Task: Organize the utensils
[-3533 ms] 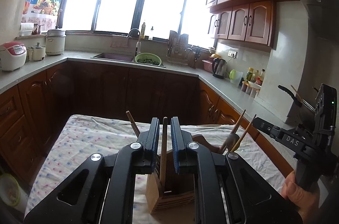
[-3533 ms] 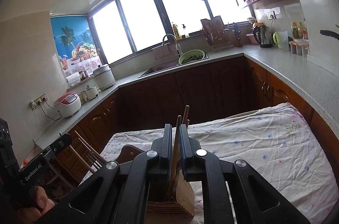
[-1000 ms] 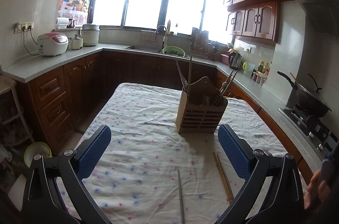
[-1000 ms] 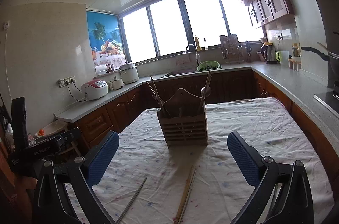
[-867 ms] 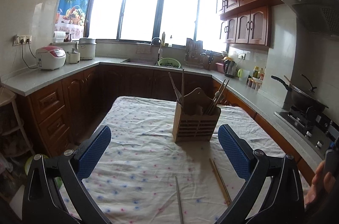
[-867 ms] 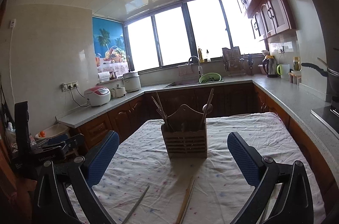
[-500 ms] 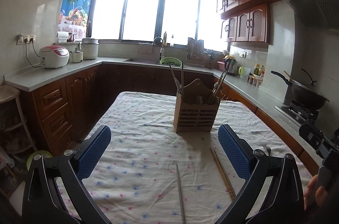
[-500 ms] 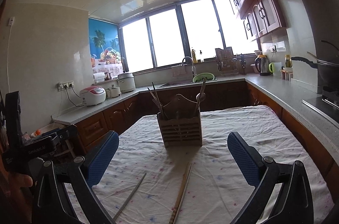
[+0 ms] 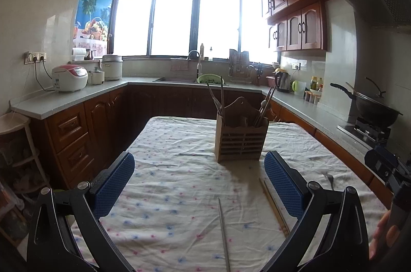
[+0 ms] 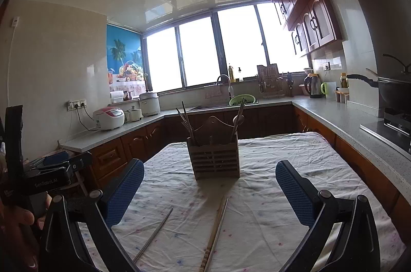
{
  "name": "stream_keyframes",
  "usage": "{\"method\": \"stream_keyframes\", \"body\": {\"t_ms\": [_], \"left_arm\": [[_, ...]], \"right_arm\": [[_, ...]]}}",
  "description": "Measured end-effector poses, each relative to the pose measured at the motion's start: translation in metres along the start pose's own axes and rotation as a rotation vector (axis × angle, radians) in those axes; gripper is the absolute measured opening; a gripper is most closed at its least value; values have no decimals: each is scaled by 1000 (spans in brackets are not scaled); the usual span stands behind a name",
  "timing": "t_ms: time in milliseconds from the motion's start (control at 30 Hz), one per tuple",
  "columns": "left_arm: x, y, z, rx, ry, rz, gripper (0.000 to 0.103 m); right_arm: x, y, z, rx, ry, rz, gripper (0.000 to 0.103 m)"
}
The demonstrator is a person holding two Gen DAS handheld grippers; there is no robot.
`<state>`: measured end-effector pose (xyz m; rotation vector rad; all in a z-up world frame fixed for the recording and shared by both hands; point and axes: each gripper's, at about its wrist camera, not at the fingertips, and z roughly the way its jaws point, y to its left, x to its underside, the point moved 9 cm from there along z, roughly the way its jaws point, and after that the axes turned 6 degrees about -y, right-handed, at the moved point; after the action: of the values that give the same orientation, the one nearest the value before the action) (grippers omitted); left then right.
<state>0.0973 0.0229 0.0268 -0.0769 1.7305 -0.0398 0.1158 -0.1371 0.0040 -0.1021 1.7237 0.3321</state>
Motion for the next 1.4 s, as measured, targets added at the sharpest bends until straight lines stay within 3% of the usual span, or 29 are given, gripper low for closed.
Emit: {"method": "stream_keyframes", "body": {"t_ms": [133,267,800,1400], "left_arm": [[19,-5,7,29,108,-4,103],[42,-12,15,27,159,34,103],[83,-20,12,5,153,91,103],[94,-12,15,-21,173,75,103]], "right_arm": [[7,1,0,6,20,-10,103],[15,-1,-2,17,30,-18,103],[63,-12,-1,55,93,0,103],[79,-13,-1,67,101,14,103]]}}
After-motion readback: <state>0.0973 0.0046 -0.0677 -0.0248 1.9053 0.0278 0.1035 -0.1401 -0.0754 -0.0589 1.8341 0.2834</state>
